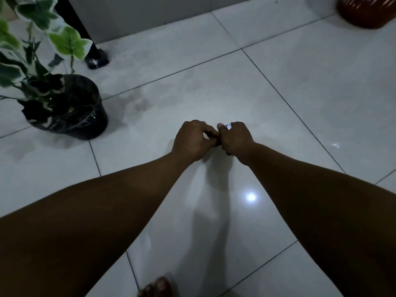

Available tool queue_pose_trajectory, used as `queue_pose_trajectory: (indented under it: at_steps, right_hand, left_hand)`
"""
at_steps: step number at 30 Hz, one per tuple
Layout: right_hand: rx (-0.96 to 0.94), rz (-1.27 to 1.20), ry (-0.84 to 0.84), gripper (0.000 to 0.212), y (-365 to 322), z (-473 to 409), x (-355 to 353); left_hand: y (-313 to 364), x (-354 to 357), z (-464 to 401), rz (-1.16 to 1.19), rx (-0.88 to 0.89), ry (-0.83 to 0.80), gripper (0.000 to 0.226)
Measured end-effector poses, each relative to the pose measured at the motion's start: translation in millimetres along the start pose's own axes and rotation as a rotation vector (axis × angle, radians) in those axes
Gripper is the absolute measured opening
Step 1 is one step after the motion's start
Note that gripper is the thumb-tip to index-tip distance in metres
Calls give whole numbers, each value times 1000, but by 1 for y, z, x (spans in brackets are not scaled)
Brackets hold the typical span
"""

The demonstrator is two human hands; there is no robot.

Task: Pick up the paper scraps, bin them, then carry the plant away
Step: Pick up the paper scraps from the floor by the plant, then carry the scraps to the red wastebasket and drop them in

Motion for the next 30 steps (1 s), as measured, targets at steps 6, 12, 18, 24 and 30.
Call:
queue_pose_trajectory:
  at_steps: [6, 12, 18, 24, 30]
  right_hand:
    - [10, -7, -8, 40, 0, -2, 0]
    - [62, -5, -11, 38, 0, -6, 5]
    - [137, -6, -25, 33, -13, 3, -10]
    - [106, 142, -82, 32, -48, 48, -74]
    - [106, 311, -129, 30, -164, 115, -197]
  left_hand:
    - [2, -2, -4, 49, -74, -41, 10]
    - [-11, -5, -17, -110, -115, -247, 29]
    - [3, -6, -38, -375, -108, -369, 13]
    - [64, -49, -32, -535, -109, -383, 16]
    - [196, -159, -49, -698, -126, -488, 20]
Point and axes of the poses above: each hand's wrist, its own z-axis away from the middle knuckle, its own x-axis out of the palm, y = z × x, the point moved 4 cm from there along -z, towards the middle knuckle, and after that the axes turned 6 degrees about y, right-handed, at the moved point
